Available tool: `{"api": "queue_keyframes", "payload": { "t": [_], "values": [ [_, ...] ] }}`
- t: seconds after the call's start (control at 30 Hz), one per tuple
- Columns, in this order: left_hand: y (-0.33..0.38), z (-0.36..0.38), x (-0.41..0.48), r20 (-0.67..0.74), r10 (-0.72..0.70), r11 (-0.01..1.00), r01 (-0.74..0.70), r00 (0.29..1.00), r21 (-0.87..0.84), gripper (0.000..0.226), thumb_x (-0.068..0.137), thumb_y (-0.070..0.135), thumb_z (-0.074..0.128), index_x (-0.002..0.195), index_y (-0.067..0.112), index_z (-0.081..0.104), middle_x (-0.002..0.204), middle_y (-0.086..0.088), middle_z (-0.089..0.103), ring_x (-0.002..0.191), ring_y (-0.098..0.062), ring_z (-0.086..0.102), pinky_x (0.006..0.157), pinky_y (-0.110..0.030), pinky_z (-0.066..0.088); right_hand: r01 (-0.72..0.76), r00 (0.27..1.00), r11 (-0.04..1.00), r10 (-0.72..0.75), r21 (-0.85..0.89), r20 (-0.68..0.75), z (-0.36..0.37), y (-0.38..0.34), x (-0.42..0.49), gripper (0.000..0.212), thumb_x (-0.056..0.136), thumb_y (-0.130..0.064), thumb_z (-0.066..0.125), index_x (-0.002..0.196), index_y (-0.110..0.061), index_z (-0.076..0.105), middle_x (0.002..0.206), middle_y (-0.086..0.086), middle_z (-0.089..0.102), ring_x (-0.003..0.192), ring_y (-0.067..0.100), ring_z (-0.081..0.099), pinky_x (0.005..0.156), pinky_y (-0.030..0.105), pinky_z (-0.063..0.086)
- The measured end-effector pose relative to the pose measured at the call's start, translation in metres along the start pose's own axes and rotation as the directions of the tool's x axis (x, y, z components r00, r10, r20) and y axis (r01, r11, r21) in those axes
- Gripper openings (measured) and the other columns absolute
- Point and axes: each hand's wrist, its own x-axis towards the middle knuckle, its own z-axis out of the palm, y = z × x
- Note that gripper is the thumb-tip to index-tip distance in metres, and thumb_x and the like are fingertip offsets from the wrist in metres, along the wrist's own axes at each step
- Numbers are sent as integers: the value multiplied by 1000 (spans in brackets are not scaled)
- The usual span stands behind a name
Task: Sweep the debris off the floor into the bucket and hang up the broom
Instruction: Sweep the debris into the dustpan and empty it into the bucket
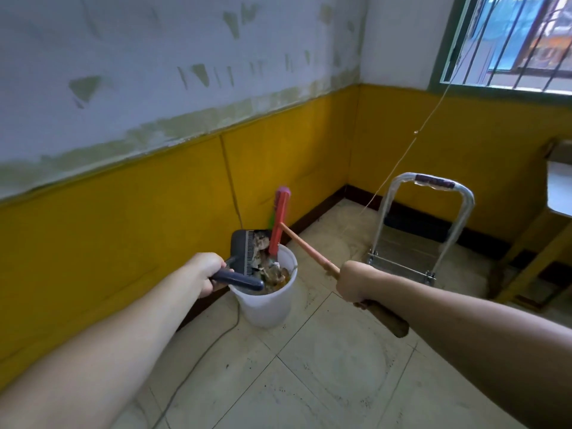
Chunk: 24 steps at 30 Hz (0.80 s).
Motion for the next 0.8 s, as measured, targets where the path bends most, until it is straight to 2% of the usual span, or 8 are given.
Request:
{"api": "queue_keyframes", "payload": {
  "t": [0.1,0.2,0.33,0.4,0.47,0.57,0.67,0.8],
  "values": [
    [-7,8,-19,-11,6,1000,-6,1000,12,9,93,0,45,95,-2,53,85,-14,57,61,-19,56,41,-26,42,10,1000,999,-10,-44,-8,-3,9,-9,30,93,-7,47,122,-1,52,76,4,53,55,11,52,53,21,48],
    [-13,16,-31,-46,47,999,-46,998,29,12,94,0,45,103,-3,53,79,-13,57,60,-18,56,44,-29,40,2,1000,1000,-2,-21,-11,-7,22,-18,31,93,-8,49,124,-3,51,81,5,55,57,12,54,56,21,50],
    [-9,22,-47,-60,104,993,-100,993,65,14,95,0,44,105,-3,54,81,-13,56,60,-18,56,42,-28,40,-12,999,1000,11,-22,-36,-1,37,-33,32,93,-9,49,124,-3,51,82,6,57,57,13,55,52,20,50],
    [-12,22,-51,-57,136,988,-131,989,80,18,94,-2,44,108,-5,54,78,-14,56,61,-19,56,46,-30,43,-19,999,1000,19,-19,-30,7,42,-39,32,92,-9,51,124,-4,51,88,6,59,63,14,58,59,22,53],
    [-18,20,-51,-57,155,983,-148,986,107,23,93,-3,43,113,-7,53,73,-15,57,67,-23,58,59,-34,49,-29,998,999,28,-22,-51,15,44,-44,33,91,-8,51,124,-3,53,89,6,60,66,15,59,63,24,55],
    [-25,12,-55,-67,195,968,-181,978,175,21,93,-3,42,111,-6,52,70,-14,57,76,-30,59,82,-42,51,-42,996,999,40,-31,-76,24,42,-53,34,90,-7,49,124,-4,52,83,4,58,63,14,58,57,23,53],
    [-31,0,-62,-68,237,954,-219,969,206,16,93,0,43,106,-3,52,74,-16,59,77,-31,59,82,-42,51,-48,995,999,46,-26,-90,30,35,-63,34,91,-7,48,125,-5,50,84,4,57,62,14,57,57,23,53],
    [-38,-14,-65,-67,273,935,-249,960,252,13,90,0,48,101,-2,54,96,-24,66,85,-35,62,75,-42,52,-56,992,998,54,-16,-116,36,26,-72,31,90,-5,45,121,-1,52,78,5,56,61,16,57,64,26,56]
  ]
}}
